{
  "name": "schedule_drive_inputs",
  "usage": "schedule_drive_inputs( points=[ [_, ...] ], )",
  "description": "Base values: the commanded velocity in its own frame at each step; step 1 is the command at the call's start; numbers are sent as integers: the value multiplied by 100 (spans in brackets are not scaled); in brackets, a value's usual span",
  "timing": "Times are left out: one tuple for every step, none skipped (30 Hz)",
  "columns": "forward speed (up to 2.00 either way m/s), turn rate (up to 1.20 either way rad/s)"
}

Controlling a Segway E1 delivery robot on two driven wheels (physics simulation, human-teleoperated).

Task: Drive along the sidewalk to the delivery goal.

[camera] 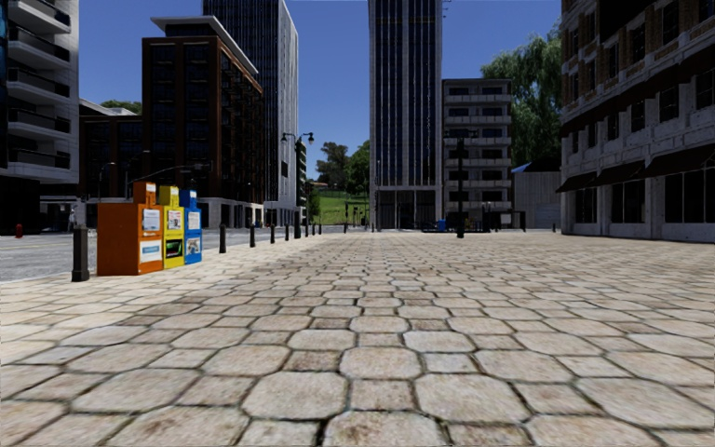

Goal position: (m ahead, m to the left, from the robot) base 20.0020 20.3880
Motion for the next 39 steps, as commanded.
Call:
schedule_drive_inputs(
  points=[
    [200, 0],
    [200, 0],
    [200, 0],
    [200, 0],
    [200, 0],
    [200, 0],
    [200, 0],
    [200, 0],
    [200, 0],
    [200, 0],
    [200, 0],
    [200, 0],
    [200, 0],
    [200, 0],
    [200, 0],
    [200, 0],
    [200, 0],
    [200, 0],
    [200, 0],
    [200, 0],
    [200, 0],
    [200, 0],
    [200, 0],
    [200, 0],
    [200, 0],
    [200, 0],
    [200, 0],
    [200, 0],
    [200, 0],
    [200, 0],
    [200, 0],
    [200, 0],
    [200, 0],
    [200, 0],
    [200, 0],
    [200, 0],
    [200, 0],
    [200, 0],
    [200, 0]
  ],
)
